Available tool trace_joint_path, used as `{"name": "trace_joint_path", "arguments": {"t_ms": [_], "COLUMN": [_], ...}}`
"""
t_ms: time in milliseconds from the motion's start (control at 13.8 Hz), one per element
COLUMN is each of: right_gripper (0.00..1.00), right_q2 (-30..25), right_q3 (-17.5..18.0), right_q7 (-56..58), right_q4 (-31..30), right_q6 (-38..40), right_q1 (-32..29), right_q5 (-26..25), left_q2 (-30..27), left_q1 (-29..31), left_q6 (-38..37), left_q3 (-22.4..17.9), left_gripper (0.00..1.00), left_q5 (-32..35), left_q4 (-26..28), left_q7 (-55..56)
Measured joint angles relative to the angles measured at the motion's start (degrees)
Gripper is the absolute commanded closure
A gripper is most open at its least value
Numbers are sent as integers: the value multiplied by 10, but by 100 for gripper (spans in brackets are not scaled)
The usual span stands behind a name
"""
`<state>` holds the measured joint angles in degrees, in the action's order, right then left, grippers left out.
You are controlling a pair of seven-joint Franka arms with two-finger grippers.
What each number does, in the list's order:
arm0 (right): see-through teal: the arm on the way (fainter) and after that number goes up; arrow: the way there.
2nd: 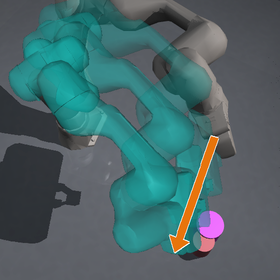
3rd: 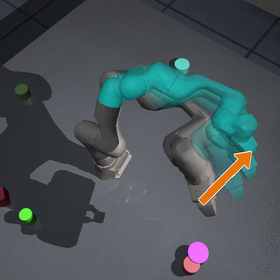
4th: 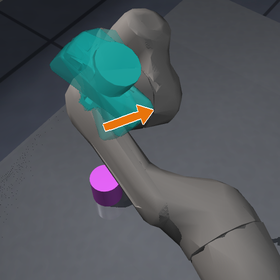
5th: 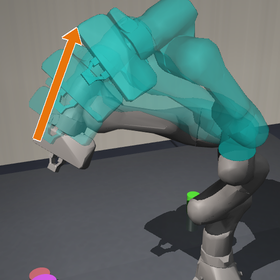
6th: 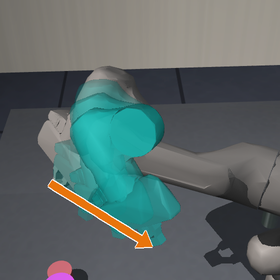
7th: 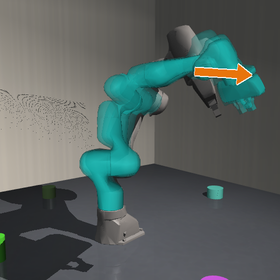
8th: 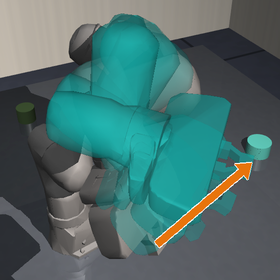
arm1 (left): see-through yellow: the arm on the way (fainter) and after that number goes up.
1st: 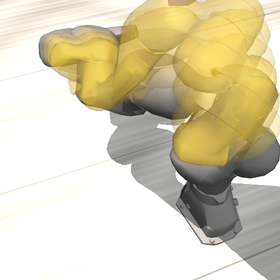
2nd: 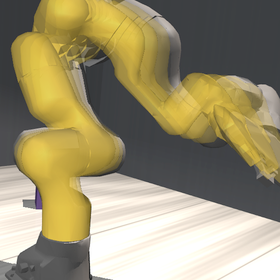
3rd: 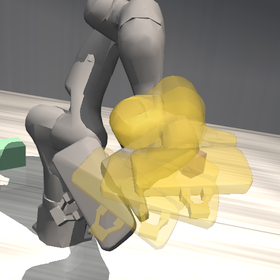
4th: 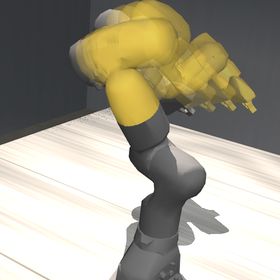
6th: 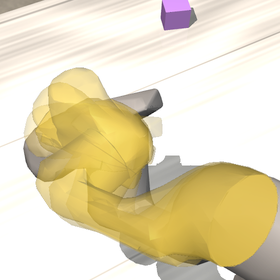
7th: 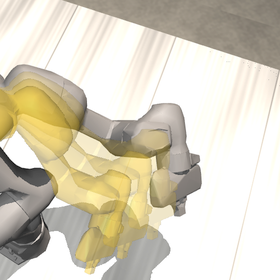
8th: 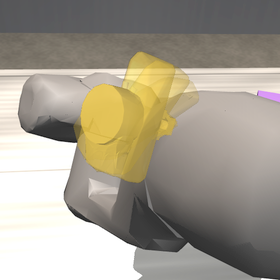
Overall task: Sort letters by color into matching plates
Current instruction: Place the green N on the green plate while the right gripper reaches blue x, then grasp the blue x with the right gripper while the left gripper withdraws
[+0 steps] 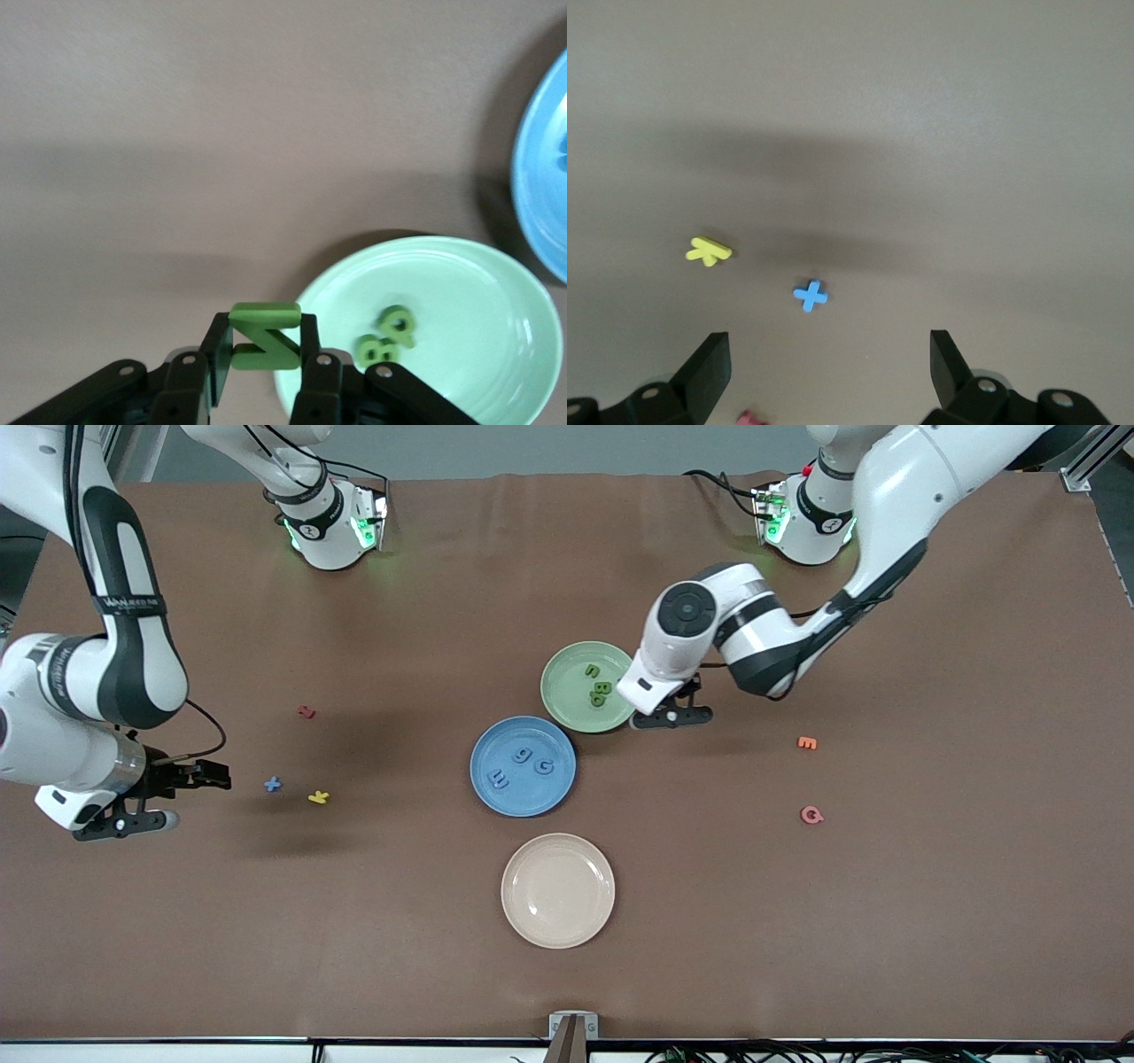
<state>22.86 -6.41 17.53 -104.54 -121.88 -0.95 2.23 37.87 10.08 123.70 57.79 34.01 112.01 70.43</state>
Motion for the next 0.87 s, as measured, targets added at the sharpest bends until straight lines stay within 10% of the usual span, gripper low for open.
{"name": "trace_joint_path", "arguments": {"t_ms": [579, 724, 869], "right_gripper": [20, 26, 31], "right_q2": [41, 49, 61], "right_q3": [13, 14, 14], "right_q7": [77, 81, 82], "right_q4": [-84, -90, -91], "right_q6": [-127, -131, -135], "right_q1": [8, 9, 9], "right_q5": [-2, -2, -2], "left_q2": [44, 50, 53], "left_q1": [-175, -178, -182], "left_q6": [57, 57, 58], "left_q3": [-108, -108, -108], "left_gripper": [85, 69, 18], "left_q5": [0, 0, 0], "left_q4": [-54, -54, -54], "left_q7": [142, 154, 164]}}
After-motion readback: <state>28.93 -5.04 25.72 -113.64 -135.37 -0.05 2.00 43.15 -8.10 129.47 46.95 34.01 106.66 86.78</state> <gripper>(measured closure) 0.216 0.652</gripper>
